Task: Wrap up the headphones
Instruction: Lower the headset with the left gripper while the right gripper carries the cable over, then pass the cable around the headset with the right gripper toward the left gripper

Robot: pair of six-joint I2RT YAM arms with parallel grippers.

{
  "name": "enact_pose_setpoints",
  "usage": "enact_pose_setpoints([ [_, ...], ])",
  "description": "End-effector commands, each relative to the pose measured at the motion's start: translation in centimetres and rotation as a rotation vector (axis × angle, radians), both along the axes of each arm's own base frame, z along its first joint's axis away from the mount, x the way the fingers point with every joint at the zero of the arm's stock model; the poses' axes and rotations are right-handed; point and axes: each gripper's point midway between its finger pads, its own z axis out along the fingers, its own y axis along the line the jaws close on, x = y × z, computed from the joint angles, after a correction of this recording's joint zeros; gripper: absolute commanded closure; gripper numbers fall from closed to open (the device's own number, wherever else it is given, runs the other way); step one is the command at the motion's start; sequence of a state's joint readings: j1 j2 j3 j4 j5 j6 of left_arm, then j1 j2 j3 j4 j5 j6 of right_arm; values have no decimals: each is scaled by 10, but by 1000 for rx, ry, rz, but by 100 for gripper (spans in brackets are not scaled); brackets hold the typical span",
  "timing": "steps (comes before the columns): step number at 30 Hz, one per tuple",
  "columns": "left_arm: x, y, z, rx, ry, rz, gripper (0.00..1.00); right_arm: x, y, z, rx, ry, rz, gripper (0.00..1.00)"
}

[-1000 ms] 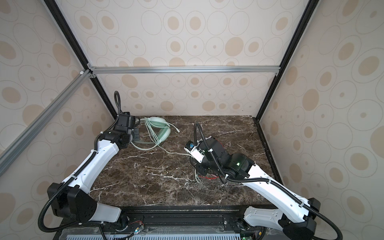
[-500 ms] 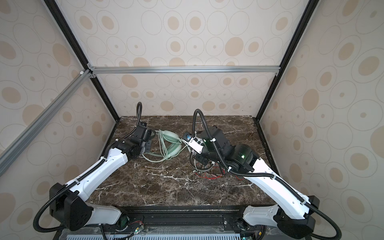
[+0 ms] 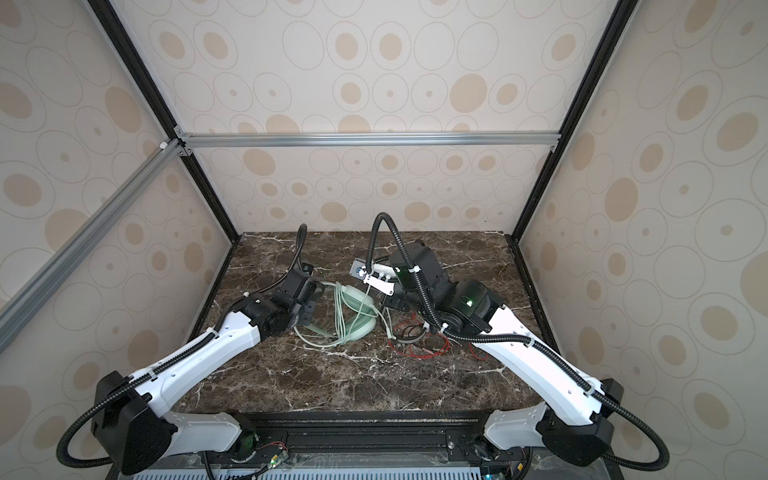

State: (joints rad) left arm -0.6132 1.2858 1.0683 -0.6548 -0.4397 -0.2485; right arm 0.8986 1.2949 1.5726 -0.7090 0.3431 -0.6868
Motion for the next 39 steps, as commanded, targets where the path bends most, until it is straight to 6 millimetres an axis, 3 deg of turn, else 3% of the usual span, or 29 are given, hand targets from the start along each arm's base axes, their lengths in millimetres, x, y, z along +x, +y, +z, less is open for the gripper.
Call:
enact_pose_setpoints([
  [1, -5, -19, 20, -88, -61, -100, 100, 12, 8, 11, -21, -121, 10, 100],
  [8, -29, -63, 27, -268, -44, -304, 100, 21, 39, 18, 35, -114, 76, 100],
  [15, -37, -76, 21, -303, -30, -326, 100, 19, 75, 29, 138, -52, 173, 100],
  [21, -35, -76, 17, -320, -36, -292, 100, 13, 87, 36, 199, -14, 217, 100],
  [27, -24, -69, 4, -275, -14, -199, 100, -6, 95, 50, 259, -38, 293, 100],
  [31, -20, -67, -5, -248, 0, -164, 100, -14, 96, 57, 252, -59, 304, 100],
  [39, -9, -52, -4, -243, -1, -59, 100, -29, 95, 60, 259, -80, 322, 100],
])
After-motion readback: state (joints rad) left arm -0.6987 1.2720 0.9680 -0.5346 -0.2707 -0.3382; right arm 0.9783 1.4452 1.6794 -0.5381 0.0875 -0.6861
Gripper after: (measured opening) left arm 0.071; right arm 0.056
